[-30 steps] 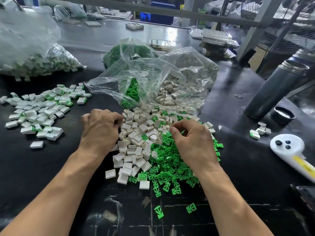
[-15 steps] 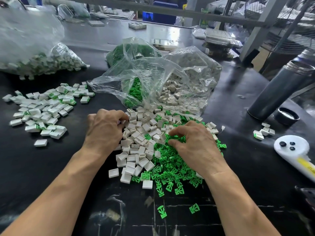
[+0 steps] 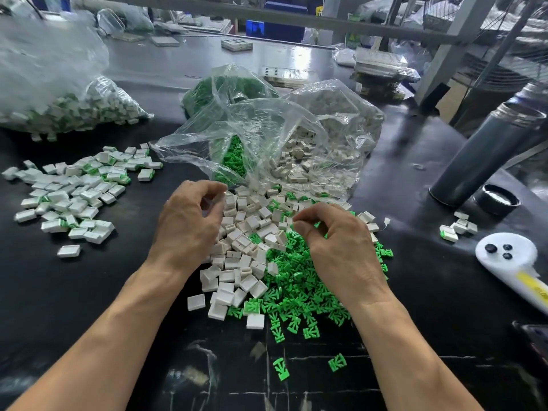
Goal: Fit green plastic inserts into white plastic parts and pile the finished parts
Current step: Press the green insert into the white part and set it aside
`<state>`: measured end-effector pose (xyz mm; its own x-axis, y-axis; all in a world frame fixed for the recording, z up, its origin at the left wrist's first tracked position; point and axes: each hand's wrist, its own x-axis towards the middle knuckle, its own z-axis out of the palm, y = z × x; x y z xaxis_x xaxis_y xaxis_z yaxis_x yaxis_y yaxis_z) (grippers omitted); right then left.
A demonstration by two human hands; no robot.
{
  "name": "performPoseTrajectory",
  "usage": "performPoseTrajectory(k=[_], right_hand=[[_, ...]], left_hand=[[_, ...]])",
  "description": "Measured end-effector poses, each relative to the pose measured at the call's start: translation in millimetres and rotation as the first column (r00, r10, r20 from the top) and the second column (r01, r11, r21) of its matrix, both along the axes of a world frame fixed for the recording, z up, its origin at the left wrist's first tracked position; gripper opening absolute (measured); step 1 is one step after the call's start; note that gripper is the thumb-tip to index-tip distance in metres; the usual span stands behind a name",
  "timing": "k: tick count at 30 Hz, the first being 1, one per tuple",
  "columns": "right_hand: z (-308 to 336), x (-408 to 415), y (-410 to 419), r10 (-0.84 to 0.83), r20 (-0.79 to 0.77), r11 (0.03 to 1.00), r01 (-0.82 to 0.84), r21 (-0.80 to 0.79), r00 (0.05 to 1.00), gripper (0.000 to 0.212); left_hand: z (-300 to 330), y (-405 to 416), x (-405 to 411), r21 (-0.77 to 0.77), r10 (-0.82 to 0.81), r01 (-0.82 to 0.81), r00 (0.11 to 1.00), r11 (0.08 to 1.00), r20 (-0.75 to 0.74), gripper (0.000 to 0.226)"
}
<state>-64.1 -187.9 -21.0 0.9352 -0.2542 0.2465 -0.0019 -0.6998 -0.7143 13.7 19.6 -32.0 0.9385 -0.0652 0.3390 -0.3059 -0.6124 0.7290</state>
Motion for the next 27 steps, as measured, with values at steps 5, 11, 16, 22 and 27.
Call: performPoseTrajectory(k=[5,11,16,22,27], right_hand=[[-1.5,-0.4,1.2,0.011,-0.002,1.0,-0.011,0.026,1.0,0.004],[-6.8,1.6,2.1,-0.004,0.107,0.93,-0.035,0.365,0.994,0.009],[-5.6,4.7,9.9,0.05,0.162,0.718,-0.149,0.68,0.985,0.009],[-5.5,1.9,15.6,0.073,0.159,0.72,-0.162,0.675,0.985,0.01],[-4.1,-0.5,15.0,0.076,0.183,0.766,-0.175,0.619,0.98,0.007]], left_hand=[[5.4,-13.2,-23.7,-0.369,-0.173,0.132,0.982,0.92,-0.08,0.02],[5.9,-32.1,-34.8,-0.548,-0.316,0.218,0.944,0.807,-0.091,0.029],[4.9,-37.3,-39.0,-0.514,-0.339,0.253,0.937,0.82,-0.08,0.043],[4.0,-38.2,-41.4,-0.381,-0.332,0.297,0.943,0.876,-0.029,0.048],[2.4,-37.8,-42.1,-0.353,-0.33,0.304,0.944,0.885,-0.016,0.043]])
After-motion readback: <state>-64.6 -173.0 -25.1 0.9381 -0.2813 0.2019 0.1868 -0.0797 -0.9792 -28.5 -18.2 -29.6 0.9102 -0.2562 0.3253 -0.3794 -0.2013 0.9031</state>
